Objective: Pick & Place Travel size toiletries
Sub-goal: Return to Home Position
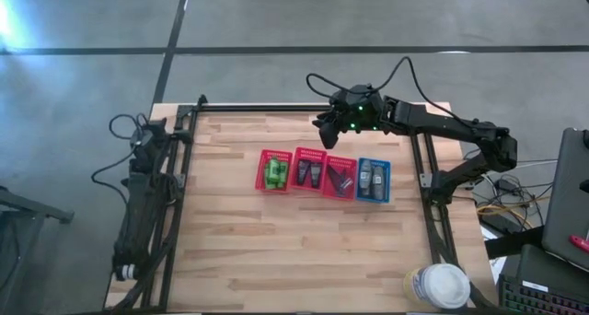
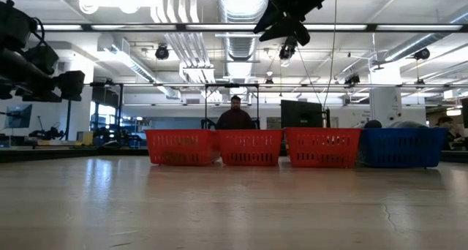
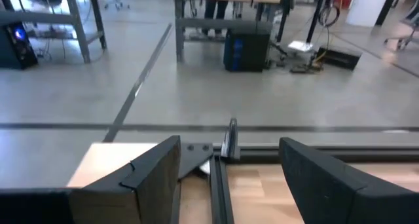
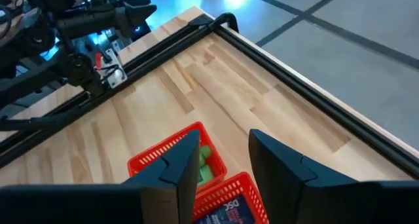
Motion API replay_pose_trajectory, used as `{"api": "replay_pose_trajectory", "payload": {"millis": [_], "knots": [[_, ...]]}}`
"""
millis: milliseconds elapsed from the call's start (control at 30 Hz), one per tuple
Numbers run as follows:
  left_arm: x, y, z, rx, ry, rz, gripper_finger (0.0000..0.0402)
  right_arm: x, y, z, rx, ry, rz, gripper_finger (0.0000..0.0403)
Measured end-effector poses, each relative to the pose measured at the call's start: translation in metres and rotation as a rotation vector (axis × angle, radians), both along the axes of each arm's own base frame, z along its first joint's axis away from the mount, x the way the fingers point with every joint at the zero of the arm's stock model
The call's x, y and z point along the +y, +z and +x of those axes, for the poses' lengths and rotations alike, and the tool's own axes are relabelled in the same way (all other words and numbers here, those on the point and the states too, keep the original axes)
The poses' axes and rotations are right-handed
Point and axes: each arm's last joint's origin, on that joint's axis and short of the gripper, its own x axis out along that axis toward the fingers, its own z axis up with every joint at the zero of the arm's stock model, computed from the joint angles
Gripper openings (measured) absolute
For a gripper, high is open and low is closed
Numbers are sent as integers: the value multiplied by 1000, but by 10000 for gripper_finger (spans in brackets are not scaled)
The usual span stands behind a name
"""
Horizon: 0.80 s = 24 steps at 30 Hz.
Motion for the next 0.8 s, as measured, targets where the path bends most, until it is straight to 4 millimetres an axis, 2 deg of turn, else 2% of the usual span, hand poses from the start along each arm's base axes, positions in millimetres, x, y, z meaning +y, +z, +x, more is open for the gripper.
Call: {"api": "replay_pose_trajectory", "payload": {"millis": [200, 733, 800], "knots": [[7, -3, 1, -4, -6, 6, 264, 0, 0, 0, -3, -3, 4, 147], [7, -4, 2, -7, -20, 1, 264, 0, 0, 0, -30, -44, 70, 188], [7, -4, 4, -30, -71, 7, 264, 0, 0, 0, -33, -48, 76, 192]]}}
